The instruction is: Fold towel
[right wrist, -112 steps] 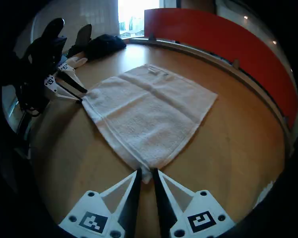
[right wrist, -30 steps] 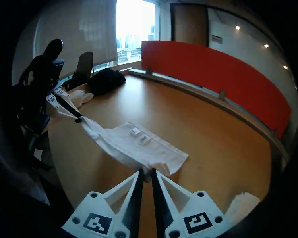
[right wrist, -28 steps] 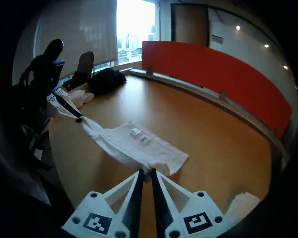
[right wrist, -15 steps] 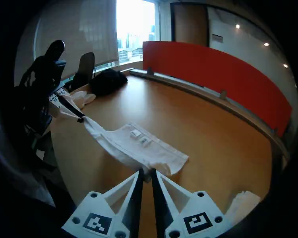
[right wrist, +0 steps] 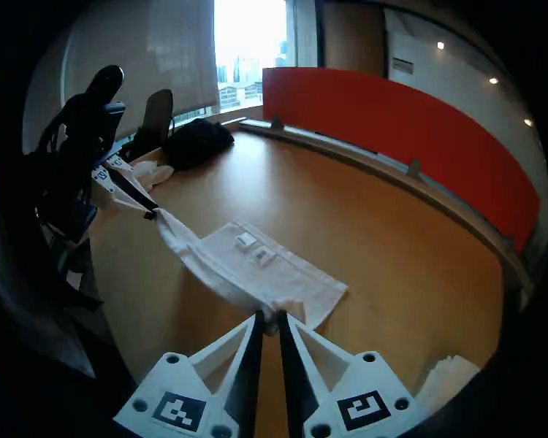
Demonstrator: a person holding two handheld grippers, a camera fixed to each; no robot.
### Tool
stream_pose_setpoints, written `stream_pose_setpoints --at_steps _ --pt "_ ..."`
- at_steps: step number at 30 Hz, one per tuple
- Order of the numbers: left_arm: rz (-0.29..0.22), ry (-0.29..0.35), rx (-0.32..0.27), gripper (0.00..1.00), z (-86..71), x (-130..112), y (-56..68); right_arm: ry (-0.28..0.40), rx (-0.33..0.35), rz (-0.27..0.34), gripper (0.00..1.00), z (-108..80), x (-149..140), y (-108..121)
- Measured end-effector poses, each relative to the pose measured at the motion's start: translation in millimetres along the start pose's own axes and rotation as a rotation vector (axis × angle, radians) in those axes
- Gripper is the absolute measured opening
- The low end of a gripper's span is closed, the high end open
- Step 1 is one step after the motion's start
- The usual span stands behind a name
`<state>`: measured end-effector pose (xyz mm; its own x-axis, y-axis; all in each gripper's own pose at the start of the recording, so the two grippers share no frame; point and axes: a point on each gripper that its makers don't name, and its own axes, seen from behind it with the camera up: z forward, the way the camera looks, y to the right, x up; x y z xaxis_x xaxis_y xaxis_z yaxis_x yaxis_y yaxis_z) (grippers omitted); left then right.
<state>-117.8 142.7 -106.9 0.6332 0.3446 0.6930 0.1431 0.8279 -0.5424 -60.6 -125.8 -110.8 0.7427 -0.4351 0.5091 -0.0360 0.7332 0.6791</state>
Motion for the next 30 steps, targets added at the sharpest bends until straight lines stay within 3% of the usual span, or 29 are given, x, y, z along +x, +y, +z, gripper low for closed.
stream_pose_setpoints --at_steps 18,30 --pt "0.027 -0.034 0.018 0.20 56.5 14.6 -29.0 -0.044 -0.010 0.072 0.16 50.7 -11.5 40.4" --pt "0.046 -0.060 0.028 0.20 80.6 8.8 -36.6 -0.081 -0.011 0.081 0.16 66.2 -26.3 46.0"
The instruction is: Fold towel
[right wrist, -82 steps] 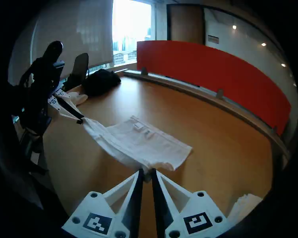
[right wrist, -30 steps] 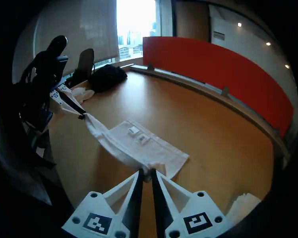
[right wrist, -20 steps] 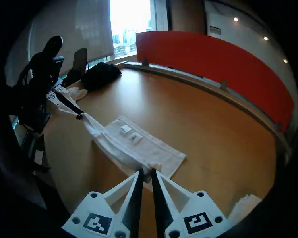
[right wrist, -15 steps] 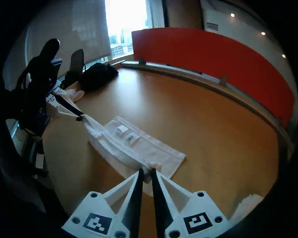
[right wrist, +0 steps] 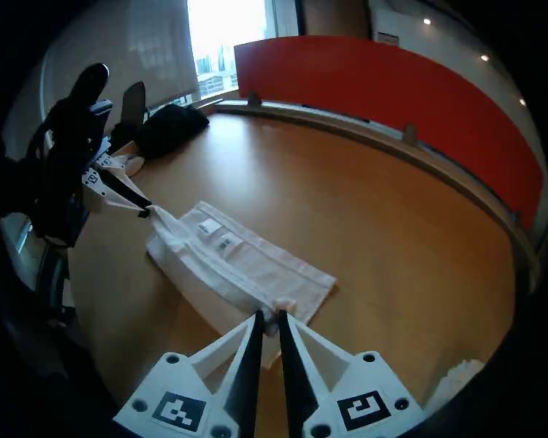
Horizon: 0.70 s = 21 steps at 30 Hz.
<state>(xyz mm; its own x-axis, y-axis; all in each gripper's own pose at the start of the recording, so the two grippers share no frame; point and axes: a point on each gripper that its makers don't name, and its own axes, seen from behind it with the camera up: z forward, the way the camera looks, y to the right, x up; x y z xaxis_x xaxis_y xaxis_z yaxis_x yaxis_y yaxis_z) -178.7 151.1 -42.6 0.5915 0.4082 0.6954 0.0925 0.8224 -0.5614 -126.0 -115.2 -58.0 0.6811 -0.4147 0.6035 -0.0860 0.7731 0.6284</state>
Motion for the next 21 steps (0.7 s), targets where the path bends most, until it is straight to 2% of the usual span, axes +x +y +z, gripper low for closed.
stream_pose_setpoints --at_steps 11,21 --pt "0.006 -0.015 0.026 0.22 26.8 -10.3 -7.3 -0.025 -0.018 0.025 0.16 20.7 -13.0 6.6" --pt "0.012 0.007 0.070 0.26 42.9 -1.2 -20.7 -0.023 -0.062 0.058 0.17 38.7 -16.5 18.9"
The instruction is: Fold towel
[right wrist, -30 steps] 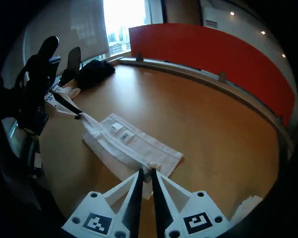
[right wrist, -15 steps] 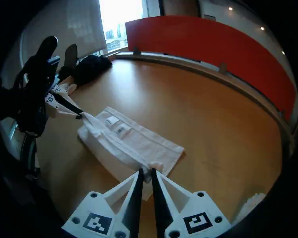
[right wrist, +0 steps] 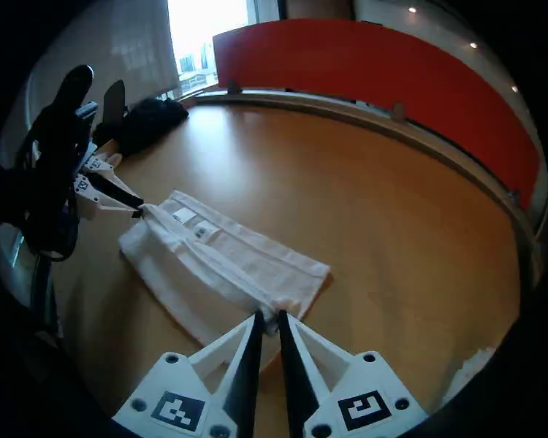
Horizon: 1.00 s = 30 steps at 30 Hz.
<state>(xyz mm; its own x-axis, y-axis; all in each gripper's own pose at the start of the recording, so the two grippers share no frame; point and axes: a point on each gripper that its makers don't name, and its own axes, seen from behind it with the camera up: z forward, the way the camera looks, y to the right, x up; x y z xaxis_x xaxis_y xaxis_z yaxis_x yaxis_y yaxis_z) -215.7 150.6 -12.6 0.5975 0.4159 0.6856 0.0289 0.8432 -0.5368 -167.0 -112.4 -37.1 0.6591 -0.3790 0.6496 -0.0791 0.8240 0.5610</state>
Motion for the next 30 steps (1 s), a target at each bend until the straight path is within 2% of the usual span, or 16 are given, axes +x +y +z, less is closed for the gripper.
stream_pose_setpoints --at_steps 8,14,16,20,22,24,26,30 --pt "0.040 0.001 0.049 0.34 9.6 3.2 -12.5 -0.007 -0.040 -0.010 0.23 10.7 -0.8 7.9" --pt "0.065 0.006 0.087 0.37 12.7 7.8 -22.6 -0.008 -0.075 -0.016 0.33 16.1 2.5 17.9" --pt "0.066 0.008 0.098 0.38 13.2 9.4 -26.5 -0.007 -0.087 -0.020 0.41 17.2 3.6 21.7" --pt "0.065 0.014 0.115 0.59 12.8 12.8 -33.7 -0.002 -0.110 -0.025 0.54 18.3 6.6 29.1" --pt "0.064 0.016 0.119 0.66 11.9 14.0 -36.4 0.002 -0.121 -0.025 0.61 18.3 8.4 32.2" --pt "0.064 0.018 0.121 0.70 10.8 14.7 -38.4 0.007 -0.130 -0.024 0.63 18.1 10.1 35.0" --pt "0.061 0.018 0.122 0.83 9.6 14.4 -39.3 0.009 -0.138 -0.024 0.68 18.1 11.4 37.0" --pt "0.049 0.022 0.123 0.90 6.0 13.9 -40.2 0.021 -0.151 -0.026 0.85 16.7 14.8 40.0"
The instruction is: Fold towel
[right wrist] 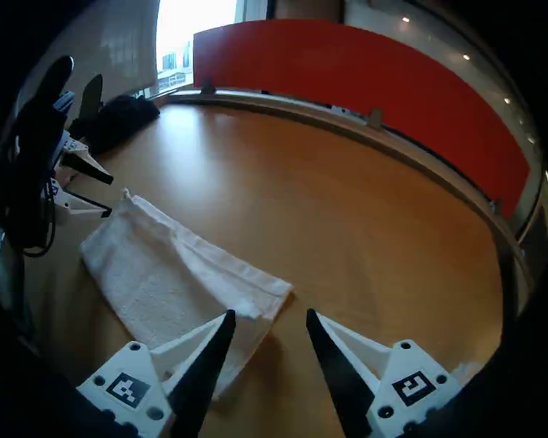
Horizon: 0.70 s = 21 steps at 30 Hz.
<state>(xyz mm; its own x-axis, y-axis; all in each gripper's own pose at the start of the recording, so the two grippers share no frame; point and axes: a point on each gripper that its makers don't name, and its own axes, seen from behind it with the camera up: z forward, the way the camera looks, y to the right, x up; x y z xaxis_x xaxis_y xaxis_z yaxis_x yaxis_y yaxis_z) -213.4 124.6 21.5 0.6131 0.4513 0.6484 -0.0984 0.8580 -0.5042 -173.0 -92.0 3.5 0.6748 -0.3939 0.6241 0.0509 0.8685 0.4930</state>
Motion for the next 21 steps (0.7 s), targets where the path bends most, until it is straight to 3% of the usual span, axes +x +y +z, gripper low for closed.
stream_pose_setpoints --at_steps 4,21 --pt "-0.017 0.007 -0.004 0.93 -4.8 1.0 0.7 0.008 -0.008 -0.002 0.95 -3.1 1.4 1.0" --pt "-0.077 0.022 -0.004 0.93 -28.9 -11.0 10.7 0.021 0.004 0.012 0.95 -30.8 -11.3 -13.2"
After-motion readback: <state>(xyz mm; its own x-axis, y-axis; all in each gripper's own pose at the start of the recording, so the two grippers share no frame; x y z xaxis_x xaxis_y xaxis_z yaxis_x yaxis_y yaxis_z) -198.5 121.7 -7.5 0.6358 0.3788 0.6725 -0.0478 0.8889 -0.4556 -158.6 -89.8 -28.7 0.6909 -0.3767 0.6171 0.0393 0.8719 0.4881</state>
